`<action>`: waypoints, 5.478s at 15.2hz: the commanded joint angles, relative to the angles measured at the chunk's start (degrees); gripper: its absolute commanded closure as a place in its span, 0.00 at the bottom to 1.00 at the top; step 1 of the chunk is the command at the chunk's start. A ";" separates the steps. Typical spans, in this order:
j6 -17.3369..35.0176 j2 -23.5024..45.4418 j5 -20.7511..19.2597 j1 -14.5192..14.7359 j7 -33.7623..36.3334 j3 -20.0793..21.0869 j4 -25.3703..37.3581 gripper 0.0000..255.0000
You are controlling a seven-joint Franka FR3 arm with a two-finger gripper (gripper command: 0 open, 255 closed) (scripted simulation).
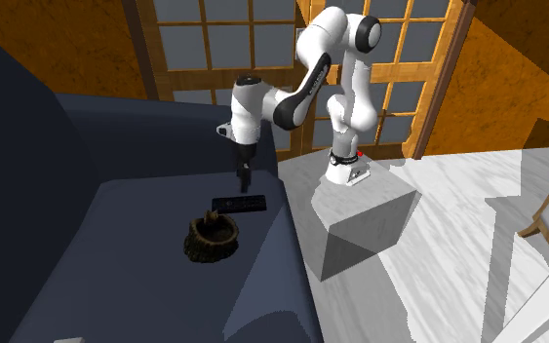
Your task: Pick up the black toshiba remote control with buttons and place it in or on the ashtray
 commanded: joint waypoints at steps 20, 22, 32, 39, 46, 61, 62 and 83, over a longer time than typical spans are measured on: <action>6.88 9.62 -2.95 1.02 3.64 -0.08 2.41 1.00; 6.88 9.64 -2.95 1.02 3.65 -0.08 2.43 1.00; 3.43 7.30 -1.92 0.81 2.89 0.20 3.63 1.00; -1.53 4.48 -0.73 0.62 2.01 0.43 5.87 1.00; -6.58 2.21 0.15 0.51 1.34 0.52 8.73 1.00; -17.09 8.37 -1.89 2.53 4.75 1.82 25.07 1.00; -18.00 10.60 -2.63 3.19 5.68 2.03 28.11 1.00; -22.19 34.63 -9.02 10.96 11.91 1.66 55.45 1.00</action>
